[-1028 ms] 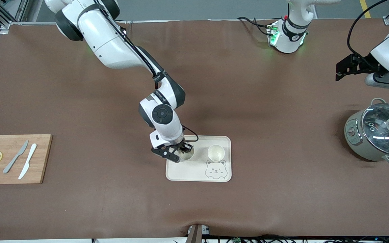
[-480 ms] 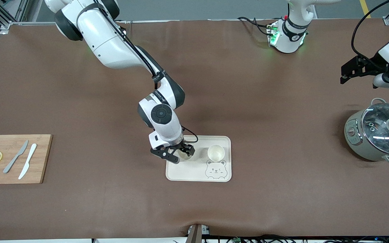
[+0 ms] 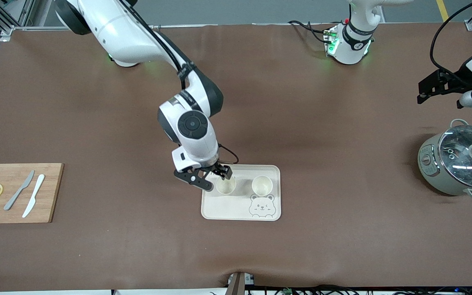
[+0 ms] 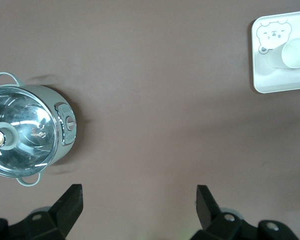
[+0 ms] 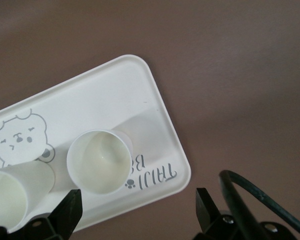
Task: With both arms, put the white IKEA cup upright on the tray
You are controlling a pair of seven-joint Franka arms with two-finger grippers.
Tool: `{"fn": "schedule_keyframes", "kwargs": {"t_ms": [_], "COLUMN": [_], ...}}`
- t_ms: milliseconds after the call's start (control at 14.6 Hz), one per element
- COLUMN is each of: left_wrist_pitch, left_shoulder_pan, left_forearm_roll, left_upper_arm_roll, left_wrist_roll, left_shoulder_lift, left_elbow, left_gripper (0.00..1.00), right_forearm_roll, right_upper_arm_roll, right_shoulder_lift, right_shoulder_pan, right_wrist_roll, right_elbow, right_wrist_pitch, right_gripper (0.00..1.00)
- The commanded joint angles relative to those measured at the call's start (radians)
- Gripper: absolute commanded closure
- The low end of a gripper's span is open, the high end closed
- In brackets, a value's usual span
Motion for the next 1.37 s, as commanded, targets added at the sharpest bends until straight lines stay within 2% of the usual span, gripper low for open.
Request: {"fn": "schedule_keyframes", "kwargs": {"t_ms": [0,206,480,754,960,1165,1302], "left_wrist_pitch": [0.017,0.017,0.017,0.017,0.014,0.012,0.012], "left_shoulder_pan": [-0.003,-0.003,-0.003,-0.003,-0.003,-0.003,-0.003], "left_forearm_roll": [0.031,0.030,0.017,0.017,0.011,-0.004,-0.004], "left_upper_arm_roll": [0.001,0.001,0.002,-0.004,-0.004,-0.002,-0.004], "left_wrist_roll": [-0.002,-0.002,-0.008,-0.008,-0.014,-0.028,-0.028], "left_shoulder_lift": [-0.029,-0.029,-0.027,-0.029,-0.027,-0.029,-0.032], "left_elbow": [-0.027,-0.027,-0.024,-0.020,-0.014,-0.013,-0.013], "left_gripper": [0.00,0.00,0.00,0.00,0.00,0.00,0.00], "right_forearm_roll": [0.024,0.100,0.107,0.142,0.145,0.145,0.145], "right_upper_arm_roll": [0.005,0.002,0.002,-0.001,-0.001,-0.004,-0.004], "right_shoulder_lift": [-0.112,-0.224,-0.368,-0.481,-0.561,-0.584,-0.591], "right_shoulder_pan": [-0.017,-0.096,-0.213,-0.355,-0.473,-0.610,-0.662], "right_wrist_roll": [-0.050,-0.206,-0.407,-0.610,-0.731,-0.901,-0.946], "right_elbow": [-0.025,-0.028,-0.030,-0.037,-0.074,-0.090,-0.132], "right_wrist_pitch": [-0.124,-0.308,-0.526,-0.677,-0.714,-0.737,-0.726], "right_gripper": [0.00,0.00,0.00,0.00,0.00,0.00,0.00]}}
